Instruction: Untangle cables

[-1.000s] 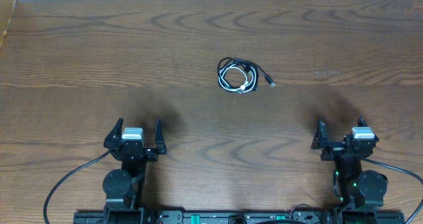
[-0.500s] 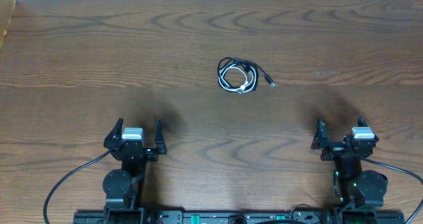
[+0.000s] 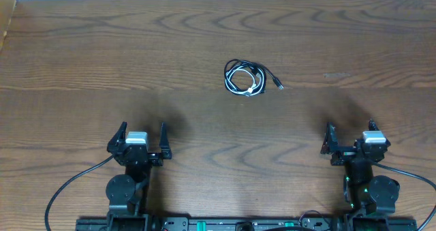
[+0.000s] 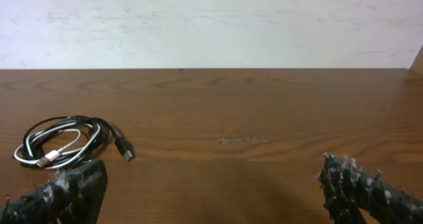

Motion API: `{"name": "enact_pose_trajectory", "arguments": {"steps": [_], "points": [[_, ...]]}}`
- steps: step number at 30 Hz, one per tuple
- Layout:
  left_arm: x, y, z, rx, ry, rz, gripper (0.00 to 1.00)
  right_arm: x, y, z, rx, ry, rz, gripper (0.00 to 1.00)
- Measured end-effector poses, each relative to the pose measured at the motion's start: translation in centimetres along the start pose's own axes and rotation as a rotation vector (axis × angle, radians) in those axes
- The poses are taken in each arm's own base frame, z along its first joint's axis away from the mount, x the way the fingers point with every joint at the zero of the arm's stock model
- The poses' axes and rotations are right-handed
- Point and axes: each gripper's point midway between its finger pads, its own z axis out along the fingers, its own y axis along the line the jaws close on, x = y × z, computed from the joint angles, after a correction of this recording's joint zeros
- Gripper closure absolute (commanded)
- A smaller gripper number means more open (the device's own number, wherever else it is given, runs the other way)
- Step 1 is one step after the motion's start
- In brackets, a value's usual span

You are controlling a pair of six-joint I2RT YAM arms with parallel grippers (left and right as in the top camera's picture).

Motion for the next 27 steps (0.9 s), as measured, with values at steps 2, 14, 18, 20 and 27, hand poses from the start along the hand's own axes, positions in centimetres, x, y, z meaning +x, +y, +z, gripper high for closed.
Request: {"name": "enact_pose_trajectory", "arguments": {"steps": [2, 14, 18, 20, 27], "points": [[0.01, 0.00, 0.00, 0.000, 0.000, 0.000, 0.02, 0.00, 0.00, 0.00, 0.000, 0.000, 0.000, 0.01], [0.01, 0.00, 0.00, 0.000, 0.000, 0.000, 0.02, 0.00, 0.00, 0.00, 0.000, 0.000, 0.000, 0.01], [0.01, -0.01, 0.00, 0.000, 0.000, 0.000, 0.02, 0.00, 0.00, 0.00, 0.000, 0.000, 0.000, 0.01], [-0.01, -0.01, 0.00, 0.000, 0.000, 0.000, 0.02, 0.00, 0.00, 0.00, 0.000, 0.000, 0.000, 0.01], [-0.05, -0.21, 0.00, 0.013, -0.002, -0.004, 0.02, 0.00, 0.00, 0.00, 0.000, 0.000, 0.000, 0.01]]}}
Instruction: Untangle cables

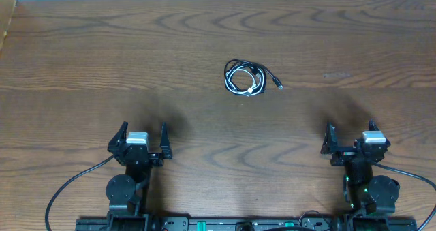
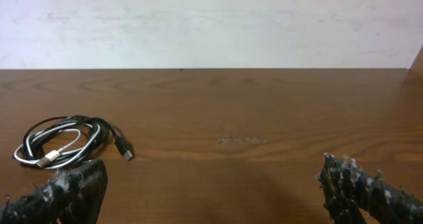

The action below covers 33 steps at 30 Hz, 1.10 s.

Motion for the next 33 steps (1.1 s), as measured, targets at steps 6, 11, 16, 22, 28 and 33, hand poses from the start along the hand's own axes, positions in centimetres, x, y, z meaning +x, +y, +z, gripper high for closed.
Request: {"name": "enact_pose_trajectory", "arguments": {"steps": [6, 11, 16, 22, 28, 33], "points": [[-0.1, -0.1, 0.0, 0.004, 0.000, -0.003, 0.02, 0.0, 0.0, 0.0, 0.000, 0.000, 0.000, 0.01], [-0.1, -0.1, 0.0, 0.007, 0.002, -0.003, 0.02, 0.0, 0.0, 0.0, 0.000, 0.000, 0.000, 0.01], [-0.1, -0.1, 0.0, 0.007, 0.001, -0.003, 0.02, 0.0, 0.0, 0.0, 0.000, 0.000, 0.000, 0.01], [-0.1, -0.1, -0.1, 0.007, 0.003, -0.004, 0.02, 0.0, 0.0, 0.0, 0.000, 0.000, 0.000, 0.01], [0.3, -0.3, 0.0, 0.018, 0.035, -0.004, 0.02, 0.0, 0.3, 0.0, -0.017, 0.000, 0.000, 0.01], [1.0, -0.6, 0.1, 0.036, 0.105, -0.015, 0.02, -0.7, 1.0, -0.2, -0.057, -0.011, -0.001, 0.01]]}}
